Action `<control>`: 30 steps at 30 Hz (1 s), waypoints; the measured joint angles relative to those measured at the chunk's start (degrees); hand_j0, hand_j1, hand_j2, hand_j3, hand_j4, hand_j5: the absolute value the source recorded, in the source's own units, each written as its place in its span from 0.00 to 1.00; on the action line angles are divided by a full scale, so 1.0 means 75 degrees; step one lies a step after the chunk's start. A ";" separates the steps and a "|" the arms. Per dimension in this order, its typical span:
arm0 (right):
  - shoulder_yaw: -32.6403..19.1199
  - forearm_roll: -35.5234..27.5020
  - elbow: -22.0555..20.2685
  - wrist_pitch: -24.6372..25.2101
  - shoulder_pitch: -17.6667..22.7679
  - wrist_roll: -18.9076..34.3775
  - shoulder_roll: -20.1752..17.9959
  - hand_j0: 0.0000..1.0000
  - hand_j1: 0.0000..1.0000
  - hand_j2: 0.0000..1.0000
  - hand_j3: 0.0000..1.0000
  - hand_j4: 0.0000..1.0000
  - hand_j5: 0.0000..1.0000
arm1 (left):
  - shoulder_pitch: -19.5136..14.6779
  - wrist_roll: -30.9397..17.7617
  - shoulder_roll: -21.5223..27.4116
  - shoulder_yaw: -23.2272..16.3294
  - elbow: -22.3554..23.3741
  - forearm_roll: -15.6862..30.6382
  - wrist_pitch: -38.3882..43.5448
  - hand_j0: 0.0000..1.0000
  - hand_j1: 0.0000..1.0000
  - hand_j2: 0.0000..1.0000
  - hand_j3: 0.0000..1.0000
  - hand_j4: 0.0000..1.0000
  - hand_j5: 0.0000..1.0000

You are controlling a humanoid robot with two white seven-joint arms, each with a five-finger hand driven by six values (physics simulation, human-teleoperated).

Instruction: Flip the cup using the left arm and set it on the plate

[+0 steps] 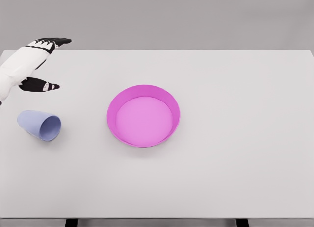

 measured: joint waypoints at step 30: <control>-0.0005 -0.0001 0.0001 0.0000 0.0012 -0.0001 0.0000 1.00 1.00 1.00 1.00 1.00 1.00 | 0.0504 -0.0346 0.1684 -0.0089 -0.0016 0.0155 -0.0816 1.00 1.00 1.00 1.00 1.00 1.00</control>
